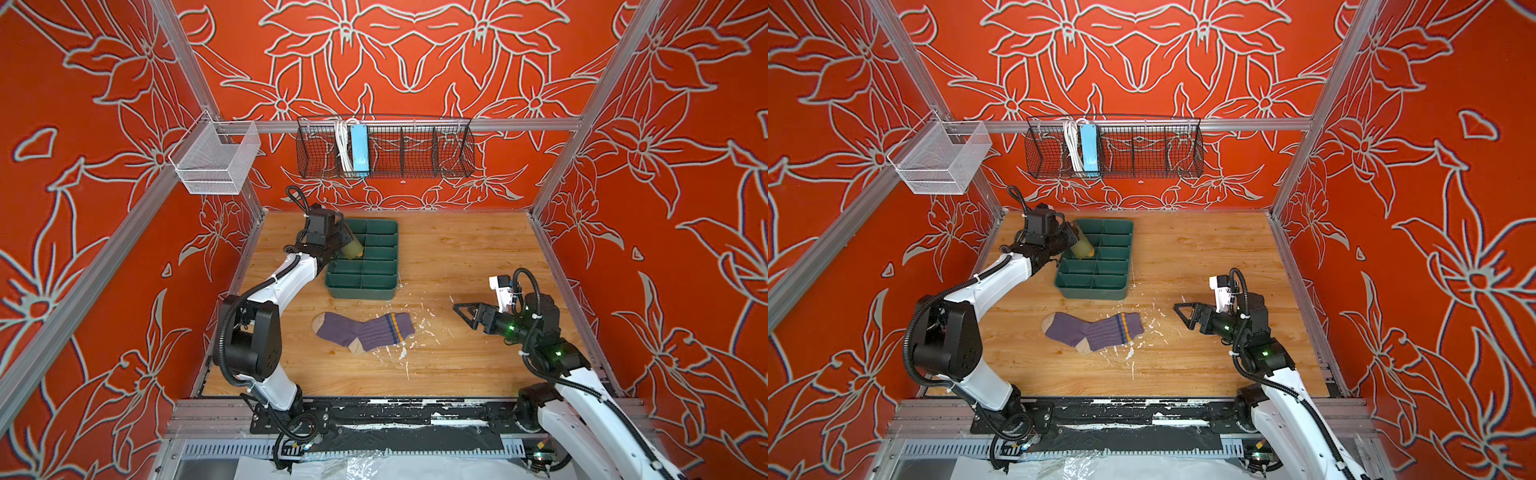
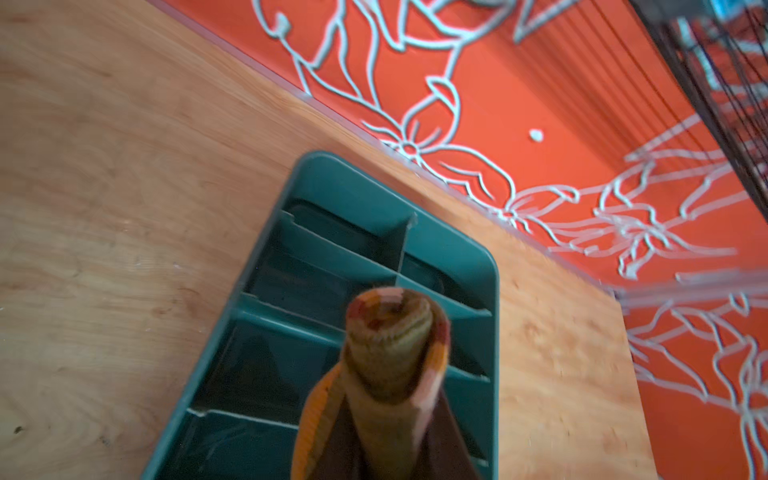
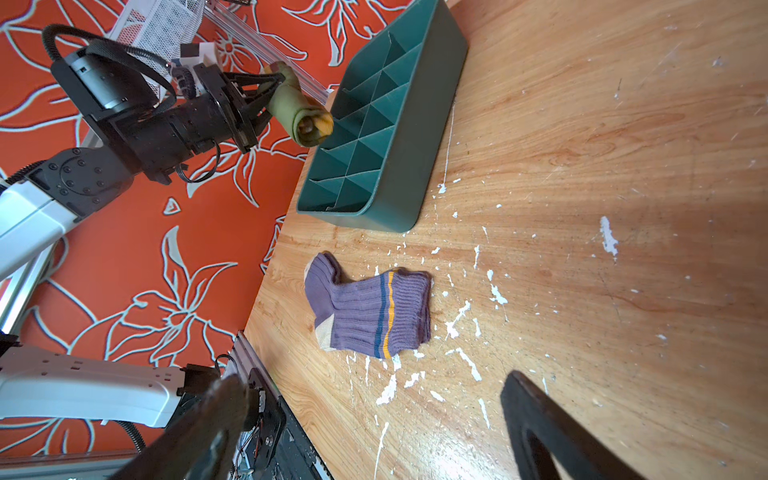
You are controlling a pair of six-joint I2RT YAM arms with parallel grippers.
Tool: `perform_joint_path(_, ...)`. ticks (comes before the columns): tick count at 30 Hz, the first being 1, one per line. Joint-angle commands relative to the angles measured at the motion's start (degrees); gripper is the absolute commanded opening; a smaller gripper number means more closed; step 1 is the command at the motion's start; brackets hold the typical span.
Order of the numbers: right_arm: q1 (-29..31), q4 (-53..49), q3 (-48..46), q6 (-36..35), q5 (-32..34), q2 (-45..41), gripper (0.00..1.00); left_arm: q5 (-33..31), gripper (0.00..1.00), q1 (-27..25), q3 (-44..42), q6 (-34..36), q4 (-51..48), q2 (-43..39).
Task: Roll the socks
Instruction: 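Carry the green sock roll with the left gripper over the green tray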
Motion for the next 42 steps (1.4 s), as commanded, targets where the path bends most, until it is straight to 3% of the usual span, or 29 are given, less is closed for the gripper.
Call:
perform_joint_path(1, -0.30, 4.52, -1.21, 2.53, -1.14, 0.52, 0.98, -4.91, 0.00, 0.01, 2.00, -8.67, 2.76, 3.90)
perform_joint_path(4, -0.34, 3.45, -0.86, 2.17, -1.86, 0.55, 0.98, -8.55, 0.00, -0.46, 1.48, -12.74, 5.51, 6.07)
perform_joint_path(10, -0.28, 1.06, -0.22, 1.08, -1.65, -1.01, 0.98, -20.55, 0.00, -4.88, 0.97, -17.14, 1.70, 7.32)
perform_joint_path(14, -0.37, 1.32, -0.48, 1.26, -1.29, -0.79, 0.98, -28.77, 0.00, -8.07, 4.32, -23.56, -9.19, 7.91)
perform_joint_path(18, -0.29, 1.28, -1.09, 1.18, -0.86, -1.23, 0.98, -36.28, 0.00, -10.35, 13.30, -34.20, -28.58, 11.15)
perform_joint_path(25, -0.27, -0.41, -1.10, 0.68, -0.81, -2.40, 0.98, -36.54, 0.00, -10.36, 18.19, -42.53, -36.38, 15.74)
perform_joint_path(42, -0.30, -1.67, -3.99, 2.02, -0.58, -5.21, 0.98, -34.35, 0.00, -9.30, 32.17, -43.85, -36.51, 22.46)
